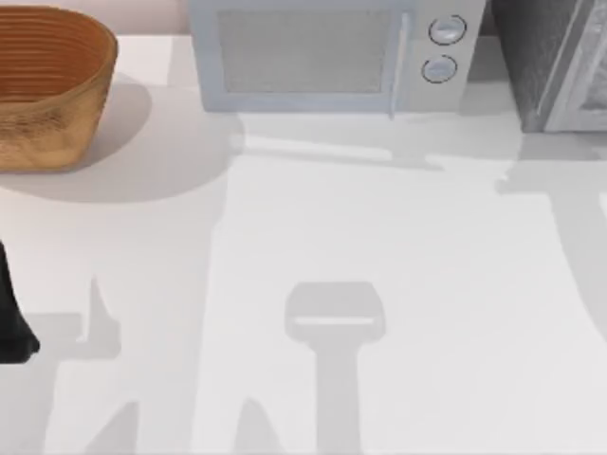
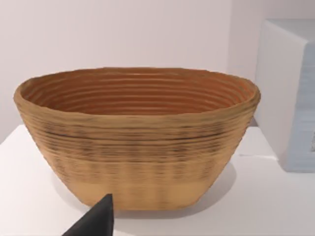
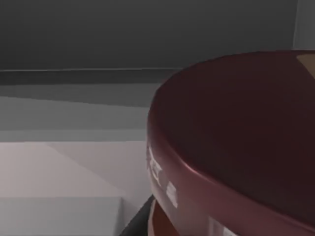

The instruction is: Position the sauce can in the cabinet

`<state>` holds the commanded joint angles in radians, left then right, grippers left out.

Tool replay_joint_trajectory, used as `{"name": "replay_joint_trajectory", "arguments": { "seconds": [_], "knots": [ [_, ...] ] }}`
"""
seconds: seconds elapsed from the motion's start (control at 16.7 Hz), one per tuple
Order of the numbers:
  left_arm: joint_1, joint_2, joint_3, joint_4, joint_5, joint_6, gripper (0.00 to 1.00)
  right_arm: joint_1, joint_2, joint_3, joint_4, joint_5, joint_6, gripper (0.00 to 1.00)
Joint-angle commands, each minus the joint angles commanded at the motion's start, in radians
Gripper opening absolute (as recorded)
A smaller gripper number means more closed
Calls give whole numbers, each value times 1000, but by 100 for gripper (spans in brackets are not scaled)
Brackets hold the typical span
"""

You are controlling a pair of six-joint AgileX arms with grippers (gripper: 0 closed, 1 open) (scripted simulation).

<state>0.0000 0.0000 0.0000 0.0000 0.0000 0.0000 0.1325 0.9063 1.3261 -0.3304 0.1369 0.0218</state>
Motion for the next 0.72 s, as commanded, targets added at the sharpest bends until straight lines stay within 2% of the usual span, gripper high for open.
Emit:
{"name": "replay_joint_trajectory", "arguments": {
  "seconds": [0.36, 0.72],
  "knots": [
    [0, 0, 0, 0, 0, 0, 100, 45, 328, 428, -123, 45, 3, 0],
    [0, 0, 0, 0, 0, 0, 100, 60, 446, 537, -187, 62, -5, 0]
  ]
}}
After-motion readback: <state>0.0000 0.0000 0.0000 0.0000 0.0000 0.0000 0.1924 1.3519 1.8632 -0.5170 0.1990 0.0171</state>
